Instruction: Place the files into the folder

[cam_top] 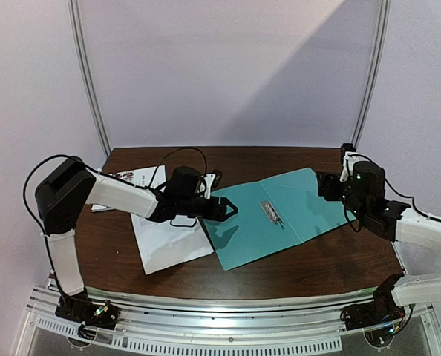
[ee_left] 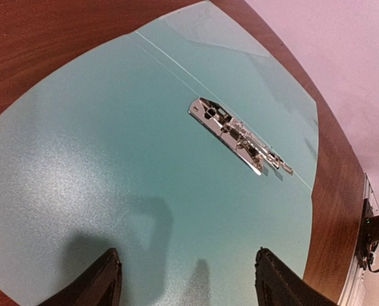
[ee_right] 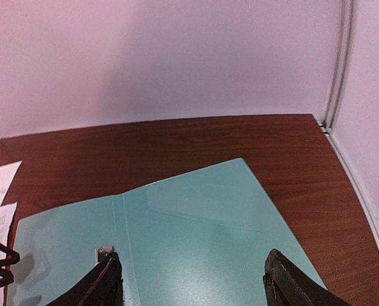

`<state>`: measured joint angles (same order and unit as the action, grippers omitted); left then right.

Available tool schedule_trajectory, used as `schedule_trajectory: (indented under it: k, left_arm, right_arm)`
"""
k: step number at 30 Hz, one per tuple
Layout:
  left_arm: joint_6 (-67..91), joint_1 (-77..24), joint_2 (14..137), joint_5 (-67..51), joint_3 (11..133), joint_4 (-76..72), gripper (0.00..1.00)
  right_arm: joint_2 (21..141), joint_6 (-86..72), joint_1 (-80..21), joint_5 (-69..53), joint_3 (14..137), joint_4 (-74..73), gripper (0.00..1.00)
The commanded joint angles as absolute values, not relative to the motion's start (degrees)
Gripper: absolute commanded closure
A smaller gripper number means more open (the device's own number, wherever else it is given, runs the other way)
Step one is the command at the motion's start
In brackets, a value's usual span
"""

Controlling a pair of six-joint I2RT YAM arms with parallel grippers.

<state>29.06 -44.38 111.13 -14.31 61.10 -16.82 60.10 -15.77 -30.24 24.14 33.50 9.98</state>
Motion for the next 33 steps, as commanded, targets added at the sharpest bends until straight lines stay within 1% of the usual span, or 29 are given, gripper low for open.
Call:
schedule_trajectory:
  k: [1, 6, 7, 8, 13, 17, 24, 29, 32, 33]
  left_arm:
    - [27.4, -45.7, 108.7, -11.3, 61.4, -14.3, 0.26]
    - [26.4, -45.8, 105.9, -7.8, 60.5, -12.1, 0.14]
    - [26.4, -45.8, 105.1, -7.0, 60.1, -11.7, 0.05]
    - [26.3, -45.8, 104.3, -6.1, 59.8, -11.2, 0.01]
    - [26.7, -46.0, 97.2, 1.6, 55.9, -8.6, 0.0]
    - [27.4, -45.9, 92.1, 9.5, 55.0, -0.9, 0.01]
    - [32.8, -45.0, 86.0, 21.3, 52.9, 13.8, 0.04]
    - [36.9, -40.8, 82.2, 23.4, 51.9, 21.7, 0.08]
    - [38.7, -37.1, 81.2, 23.7, 53.1, 27.0, 0.1]
    - [39.3, -35.9, 81.3, 23.8, 53.9, 29.1, 0.12]
  right_arm:
    - [67.6, -14.6, -30.2, 14.4, 38.5, 4.9, 0.24]
    - [74.3, -15.1, -31.6, 8.8, 42.3, 5.4, 0.2]
    - [76.0, -14.9, -32.2, 8.3, 43.2, 5.1, 0.19]
    - [77.0, -14.4, -32.9, 8.2, 44.2, 4.8, 0.18]
    - [83.1, -12.2, -35.7, 7.5, 49.4, 2.2, 0.07]
    - [86.8, -11.8, -36.8, 6.4, 51.6, 1.7, 0.02]
    - [91.0, -11.8, -38.0, 4.5, 54.0, 2.2, 0.01]
    - [93.4, -12.3, -38.5, 2.5, 55.2, 2.1, 0.01]
    - [94.6, -12.9, -38.6, 1.2, 55.3, 2.3, 0.01]
    - [94.8, -13.1, -38.7, 0.9, 55.4, 2.2, 0.01]
